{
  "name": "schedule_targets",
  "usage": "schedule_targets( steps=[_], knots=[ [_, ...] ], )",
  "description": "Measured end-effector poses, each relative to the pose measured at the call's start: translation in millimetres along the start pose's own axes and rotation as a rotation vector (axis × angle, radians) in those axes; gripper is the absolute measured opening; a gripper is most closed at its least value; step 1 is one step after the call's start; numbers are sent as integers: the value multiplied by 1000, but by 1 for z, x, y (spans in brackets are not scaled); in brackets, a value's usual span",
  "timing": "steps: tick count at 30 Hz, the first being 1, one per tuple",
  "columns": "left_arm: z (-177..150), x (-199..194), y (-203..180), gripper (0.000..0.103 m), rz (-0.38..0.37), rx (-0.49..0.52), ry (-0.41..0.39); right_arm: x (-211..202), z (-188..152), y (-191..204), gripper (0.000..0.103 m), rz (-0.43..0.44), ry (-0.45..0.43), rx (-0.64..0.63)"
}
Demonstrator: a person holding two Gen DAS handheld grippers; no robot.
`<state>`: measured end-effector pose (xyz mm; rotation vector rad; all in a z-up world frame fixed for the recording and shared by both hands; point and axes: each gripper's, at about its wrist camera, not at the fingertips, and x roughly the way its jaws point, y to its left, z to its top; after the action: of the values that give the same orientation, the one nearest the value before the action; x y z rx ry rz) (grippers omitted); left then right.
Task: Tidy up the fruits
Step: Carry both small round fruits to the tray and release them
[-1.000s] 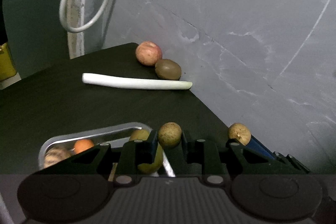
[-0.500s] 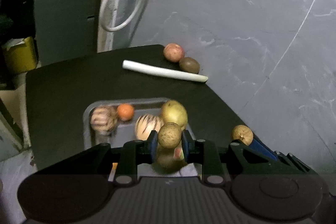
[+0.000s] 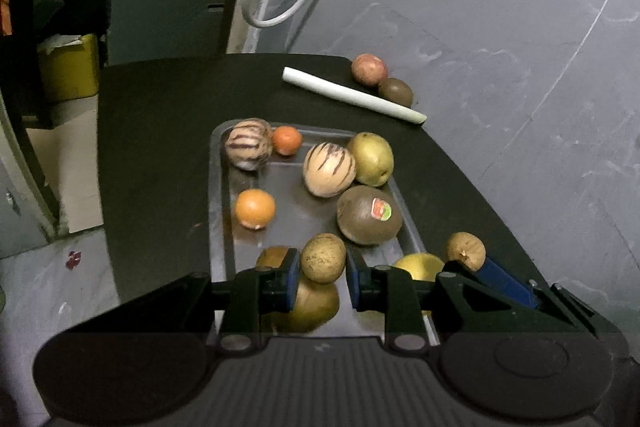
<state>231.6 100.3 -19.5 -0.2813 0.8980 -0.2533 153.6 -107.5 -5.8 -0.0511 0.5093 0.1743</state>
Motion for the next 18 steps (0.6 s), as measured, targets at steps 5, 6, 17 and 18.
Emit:
schedule_targets(
  steps=[5,6,17,18],
  knots=[
    [-14,-5,5,27,24,-14,-1,-4,-7,5,26,26,13,-14],
    [-16,-5,6,27,29,-19,0,-4,-8,7,26,31,18,-19],
    [-42,4,11,27,53,-48,41,-1,-22,13,26,72,67,-47],
    [-43,4,11,27,55,-50,43,-1,-23,14,26,75,71,-49]
  ],
)
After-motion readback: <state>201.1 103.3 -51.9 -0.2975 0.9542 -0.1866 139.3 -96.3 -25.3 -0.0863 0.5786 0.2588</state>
